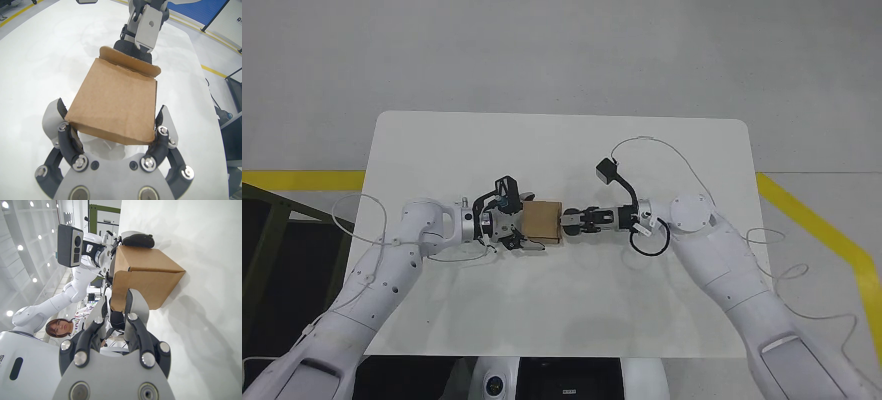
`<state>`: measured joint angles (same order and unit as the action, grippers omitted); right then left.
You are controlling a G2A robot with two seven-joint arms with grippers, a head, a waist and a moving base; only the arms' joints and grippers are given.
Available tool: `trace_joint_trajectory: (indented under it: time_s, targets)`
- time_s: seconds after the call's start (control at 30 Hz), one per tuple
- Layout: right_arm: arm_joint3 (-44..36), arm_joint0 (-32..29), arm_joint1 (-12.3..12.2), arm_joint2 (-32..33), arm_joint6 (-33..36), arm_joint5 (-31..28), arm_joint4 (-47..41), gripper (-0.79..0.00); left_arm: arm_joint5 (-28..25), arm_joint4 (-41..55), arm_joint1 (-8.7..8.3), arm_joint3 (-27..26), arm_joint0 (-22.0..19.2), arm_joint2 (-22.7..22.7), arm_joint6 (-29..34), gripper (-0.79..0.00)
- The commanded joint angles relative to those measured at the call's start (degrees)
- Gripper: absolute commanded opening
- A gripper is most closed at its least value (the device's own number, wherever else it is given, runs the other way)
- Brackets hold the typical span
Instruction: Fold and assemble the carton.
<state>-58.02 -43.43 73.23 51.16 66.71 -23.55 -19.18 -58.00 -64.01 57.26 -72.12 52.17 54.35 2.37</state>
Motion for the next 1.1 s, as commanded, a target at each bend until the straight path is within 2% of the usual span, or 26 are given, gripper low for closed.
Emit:
trace_joint_trajectory:
  time_s: [0.0,0.17,0.4,1.07]
  targets:
    - [0.4,0.2,0.1,-0.2,-0.1,0.2,0.5,-0.646,0.0,0.1,-0.02,0.0,0.0,-0.1,0.1,0.0]
    - [0.9,0.7,0.2,-0.8,-0.7,0.8,2.1,-0.668,0.0,0.2,-0.1,0.0,-0.2,-0.3,0.3,0.0]
    - [1.2,1.1,0.2,-0.9,-0.9,1.4,3.5,-0.625,0.0,0.4,-0.2,0.0,-0.3,-0.5,0.4,0.0]
    - [-1.8,0.2,-1.1,1.1,-1.8,4.2,9.1,-0.646,0.0,0.9,-0.41,0.1,-0.3,-0.7,0.5,0.0]
